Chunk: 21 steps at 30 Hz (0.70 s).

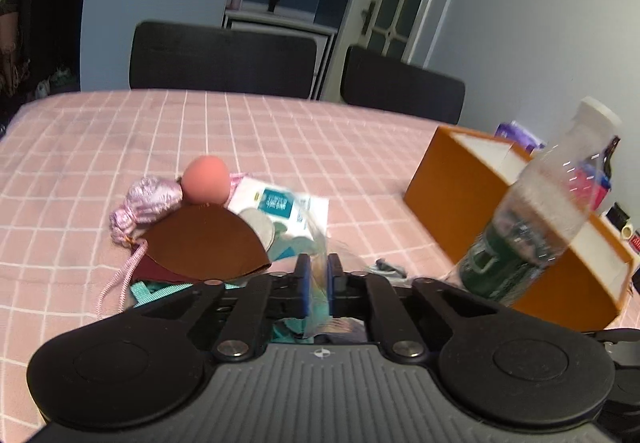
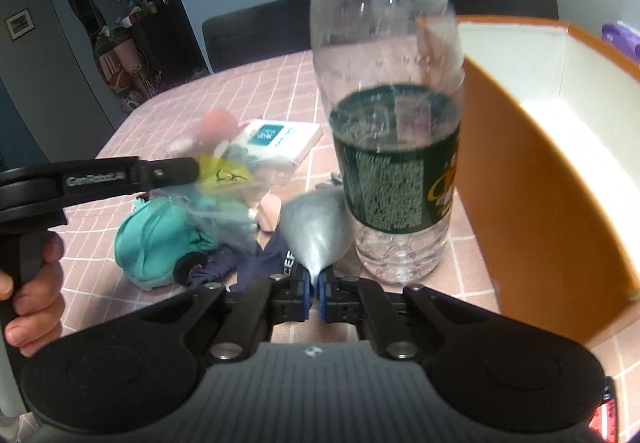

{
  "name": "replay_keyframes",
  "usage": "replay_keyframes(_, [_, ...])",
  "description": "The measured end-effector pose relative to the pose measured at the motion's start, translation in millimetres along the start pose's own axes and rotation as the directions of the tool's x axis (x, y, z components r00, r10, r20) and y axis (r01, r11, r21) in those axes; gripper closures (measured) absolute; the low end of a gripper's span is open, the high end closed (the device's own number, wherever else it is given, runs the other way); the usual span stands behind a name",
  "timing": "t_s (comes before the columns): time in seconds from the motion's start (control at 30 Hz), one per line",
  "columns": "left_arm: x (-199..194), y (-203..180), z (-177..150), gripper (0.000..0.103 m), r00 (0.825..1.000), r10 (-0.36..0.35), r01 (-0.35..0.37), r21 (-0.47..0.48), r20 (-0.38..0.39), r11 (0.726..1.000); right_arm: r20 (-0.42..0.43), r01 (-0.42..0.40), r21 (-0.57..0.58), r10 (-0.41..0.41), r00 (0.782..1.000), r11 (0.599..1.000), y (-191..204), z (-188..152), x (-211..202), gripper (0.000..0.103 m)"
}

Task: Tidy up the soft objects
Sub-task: 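Reach the right gripper to the silver pouch and clear bag and grasp them, then carry the silver pouch and clear bag with the right gripper into the orange box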

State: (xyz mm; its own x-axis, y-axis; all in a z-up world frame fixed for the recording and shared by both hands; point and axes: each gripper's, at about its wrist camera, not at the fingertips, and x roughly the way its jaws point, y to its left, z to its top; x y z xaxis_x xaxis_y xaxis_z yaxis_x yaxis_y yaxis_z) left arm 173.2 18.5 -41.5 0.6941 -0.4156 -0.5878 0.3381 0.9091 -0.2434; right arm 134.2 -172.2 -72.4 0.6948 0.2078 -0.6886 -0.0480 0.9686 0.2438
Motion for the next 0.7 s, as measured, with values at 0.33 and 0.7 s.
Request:
replay_keyframes(0.33, [-56.5,-21.1,4.9,0.1,0.997,0.037,-0.038,0.018,0.074,0.999,0.116,-0.027,-0.061,0.034,0.993,0.998,2.5,7.1,-53.5,0.103])
replay_keyframes(0.7, [-111.4,-55.1,3.5,0.1,0.994,0.026,-0.035,0.086,0.106,0.996,0.266,-0.049,-0.131,0.083,0.96,0.99,8.9,20.2,-126.7,0.103])
